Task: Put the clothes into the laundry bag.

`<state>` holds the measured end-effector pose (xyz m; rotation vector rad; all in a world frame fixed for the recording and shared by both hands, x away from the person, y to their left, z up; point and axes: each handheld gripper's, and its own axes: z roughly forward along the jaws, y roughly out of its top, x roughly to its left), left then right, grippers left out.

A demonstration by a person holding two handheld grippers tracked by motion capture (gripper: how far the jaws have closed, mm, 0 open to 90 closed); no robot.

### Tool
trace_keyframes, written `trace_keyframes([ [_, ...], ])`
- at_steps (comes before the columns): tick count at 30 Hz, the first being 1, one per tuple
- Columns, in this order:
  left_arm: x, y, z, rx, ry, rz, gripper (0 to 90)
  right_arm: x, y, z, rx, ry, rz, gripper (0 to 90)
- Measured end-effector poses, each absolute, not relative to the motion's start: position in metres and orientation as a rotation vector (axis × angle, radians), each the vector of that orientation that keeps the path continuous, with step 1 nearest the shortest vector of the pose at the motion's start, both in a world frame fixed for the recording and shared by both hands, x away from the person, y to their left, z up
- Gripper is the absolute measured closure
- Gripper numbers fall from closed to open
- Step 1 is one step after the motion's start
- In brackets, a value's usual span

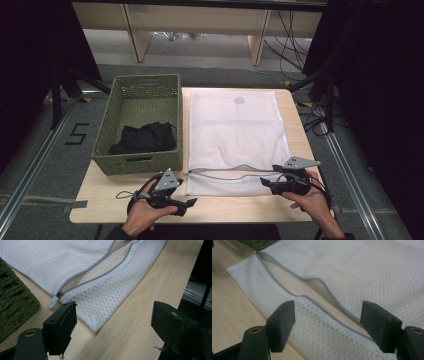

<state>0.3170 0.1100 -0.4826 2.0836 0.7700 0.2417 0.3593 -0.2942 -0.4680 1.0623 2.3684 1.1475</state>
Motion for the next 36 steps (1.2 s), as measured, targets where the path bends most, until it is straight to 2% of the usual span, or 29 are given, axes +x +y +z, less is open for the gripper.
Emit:
trace_keyframes([
  [25, 0.32, 0.11, -0.484, 2.128, 0.759, 0.243, 20.8, 0.361, -0.291, -0.469, 1.072, 2.358, 1.137, 28.9],
  [36, 0.322, 0.11, -0.484, 2.139, 0.745, 0.26, 21.3, 0.385, -0.272, -0.474, 0.948, 2.385, 1.022, 25.7],
])
